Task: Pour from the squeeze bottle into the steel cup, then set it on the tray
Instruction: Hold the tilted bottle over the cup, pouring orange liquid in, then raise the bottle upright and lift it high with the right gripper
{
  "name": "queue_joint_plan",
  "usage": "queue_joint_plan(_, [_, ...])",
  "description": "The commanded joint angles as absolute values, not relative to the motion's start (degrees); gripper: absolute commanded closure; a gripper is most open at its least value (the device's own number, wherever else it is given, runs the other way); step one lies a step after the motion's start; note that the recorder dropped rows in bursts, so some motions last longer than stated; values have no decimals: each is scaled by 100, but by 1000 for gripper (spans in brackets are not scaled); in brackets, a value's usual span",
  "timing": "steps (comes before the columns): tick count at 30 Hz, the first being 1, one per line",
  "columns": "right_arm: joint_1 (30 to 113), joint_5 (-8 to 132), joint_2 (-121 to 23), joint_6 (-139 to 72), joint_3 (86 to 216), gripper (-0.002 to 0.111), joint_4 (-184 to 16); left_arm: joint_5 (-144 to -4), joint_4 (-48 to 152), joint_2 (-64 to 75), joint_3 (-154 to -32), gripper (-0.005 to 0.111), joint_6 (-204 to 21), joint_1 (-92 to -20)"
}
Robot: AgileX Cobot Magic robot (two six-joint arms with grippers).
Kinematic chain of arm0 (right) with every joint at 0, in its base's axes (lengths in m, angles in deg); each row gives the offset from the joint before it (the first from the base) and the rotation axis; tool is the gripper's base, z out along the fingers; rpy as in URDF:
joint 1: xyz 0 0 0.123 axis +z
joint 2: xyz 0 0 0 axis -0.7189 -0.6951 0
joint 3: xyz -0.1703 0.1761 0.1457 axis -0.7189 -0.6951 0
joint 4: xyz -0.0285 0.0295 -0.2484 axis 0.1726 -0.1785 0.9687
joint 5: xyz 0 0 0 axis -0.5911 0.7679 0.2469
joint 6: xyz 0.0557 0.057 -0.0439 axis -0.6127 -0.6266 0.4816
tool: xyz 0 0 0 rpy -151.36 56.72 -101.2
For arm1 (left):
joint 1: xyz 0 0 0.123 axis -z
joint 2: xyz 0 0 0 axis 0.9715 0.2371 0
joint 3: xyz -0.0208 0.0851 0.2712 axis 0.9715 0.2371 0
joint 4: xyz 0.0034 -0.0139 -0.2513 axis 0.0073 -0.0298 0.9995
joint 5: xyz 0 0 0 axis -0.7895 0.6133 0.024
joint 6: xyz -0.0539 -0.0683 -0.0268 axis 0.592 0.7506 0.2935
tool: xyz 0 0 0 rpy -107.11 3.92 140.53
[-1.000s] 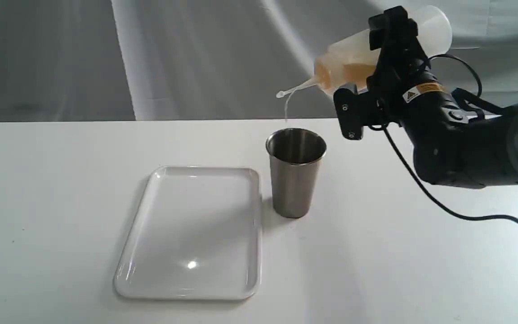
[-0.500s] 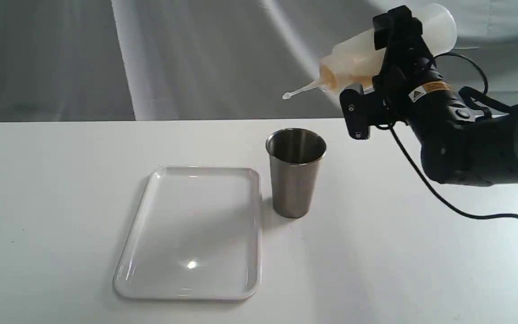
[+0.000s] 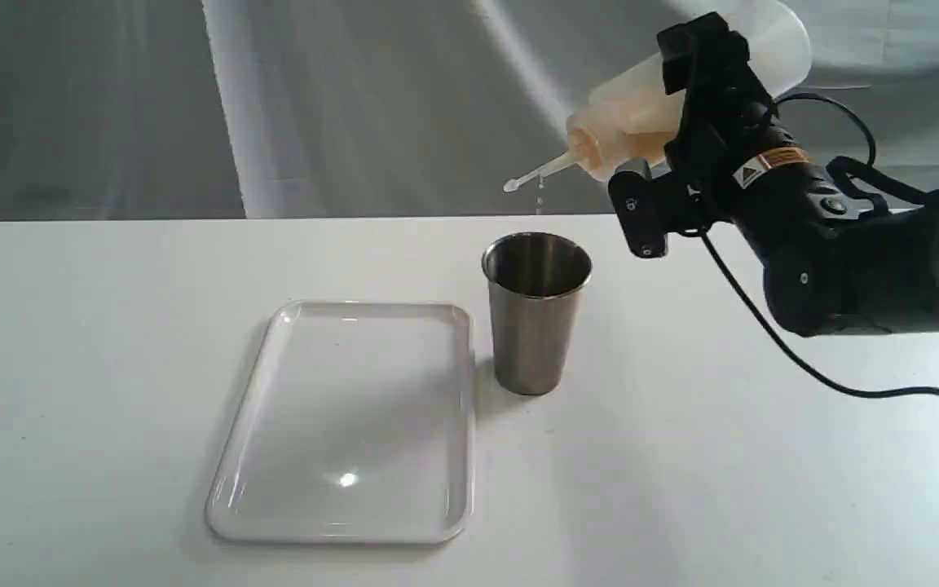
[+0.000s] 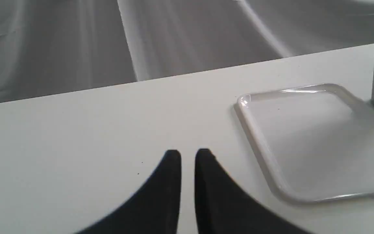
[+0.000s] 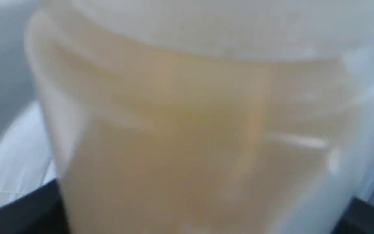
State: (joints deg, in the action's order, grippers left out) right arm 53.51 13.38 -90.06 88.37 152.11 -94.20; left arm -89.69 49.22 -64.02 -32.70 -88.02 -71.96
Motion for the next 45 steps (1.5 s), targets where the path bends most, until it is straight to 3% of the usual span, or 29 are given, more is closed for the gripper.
queue_joint_plan(1, [5314, 1145, -8947, 8904, 15253, 106, -9363, -8924, 4924, -6431, -3244, 98, -8794, -7162])
queue_joint_plan(21, [5352, 1133, -8947, 8392, 15253, 106, -10994, -8924, 4924, -6431, -3244, 98, -8794, -7162])
queue_joint_plan(36, [5478, 677, -8561, 4409, 15253, 106, -11529, -8924, 4924, -6431, -3244, 98, -8794, -7162])
queue_joint_plan(45, [5648, 702, -8326, 3288, 15253, 106, -11470, -8924, 4924, -6431, -3244, 98, -8794, -7162])
